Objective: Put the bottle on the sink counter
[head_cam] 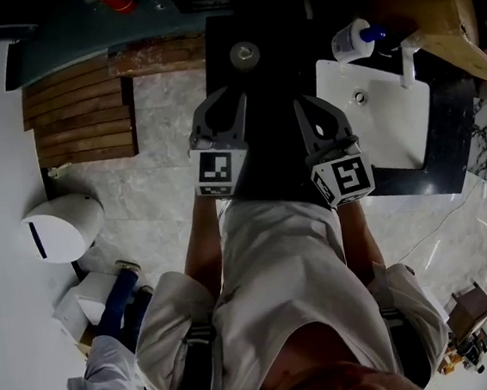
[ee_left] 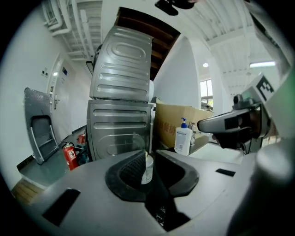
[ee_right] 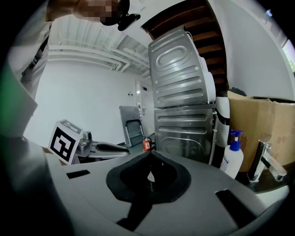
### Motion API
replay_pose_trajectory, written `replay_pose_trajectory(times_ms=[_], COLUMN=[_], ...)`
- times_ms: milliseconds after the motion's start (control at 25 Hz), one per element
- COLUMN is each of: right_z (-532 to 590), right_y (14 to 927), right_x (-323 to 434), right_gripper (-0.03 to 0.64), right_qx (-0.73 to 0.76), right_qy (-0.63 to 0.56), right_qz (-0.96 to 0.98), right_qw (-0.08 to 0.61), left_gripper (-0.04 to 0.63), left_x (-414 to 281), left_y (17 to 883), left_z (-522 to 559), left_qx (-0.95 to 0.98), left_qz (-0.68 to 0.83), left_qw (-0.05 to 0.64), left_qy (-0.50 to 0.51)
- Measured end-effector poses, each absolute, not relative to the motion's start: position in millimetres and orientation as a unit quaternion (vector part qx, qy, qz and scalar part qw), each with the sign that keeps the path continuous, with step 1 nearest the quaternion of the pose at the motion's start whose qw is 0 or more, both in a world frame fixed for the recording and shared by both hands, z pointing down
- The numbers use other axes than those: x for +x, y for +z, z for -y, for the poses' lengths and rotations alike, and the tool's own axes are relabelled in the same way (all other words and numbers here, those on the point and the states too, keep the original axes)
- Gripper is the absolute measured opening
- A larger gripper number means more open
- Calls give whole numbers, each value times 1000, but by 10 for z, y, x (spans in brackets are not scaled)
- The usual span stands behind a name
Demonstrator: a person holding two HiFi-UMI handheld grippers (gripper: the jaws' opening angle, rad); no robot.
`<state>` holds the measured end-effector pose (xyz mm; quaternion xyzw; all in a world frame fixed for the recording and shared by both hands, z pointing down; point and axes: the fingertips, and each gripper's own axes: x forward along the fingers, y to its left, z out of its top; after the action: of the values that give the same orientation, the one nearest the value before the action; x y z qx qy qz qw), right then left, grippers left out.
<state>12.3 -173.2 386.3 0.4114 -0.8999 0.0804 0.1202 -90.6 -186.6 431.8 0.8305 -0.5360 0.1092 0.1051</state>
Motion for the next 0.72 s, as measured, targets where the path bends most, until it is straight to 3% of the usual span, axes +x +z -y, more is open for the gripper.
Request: replay_pose_trajectory(times_ms=[240, 720], right_z=[1517, 1264], right_y=[3495, 3273], right_x=[185, 419], right_gripper=[-3, -3], right_qx=[374, 364], right_qy=[46, 38], right_qz=[921, 927], right_qw=[96, 81], left_gripper=[6, 3], left_x=[-880, -686], left_y=[3756, 3308], left_z=[1514, 1073], left_qx=[823, 833], left_qz=[558, 549], left_qw=[90, 53], left_qy=[60, 48])
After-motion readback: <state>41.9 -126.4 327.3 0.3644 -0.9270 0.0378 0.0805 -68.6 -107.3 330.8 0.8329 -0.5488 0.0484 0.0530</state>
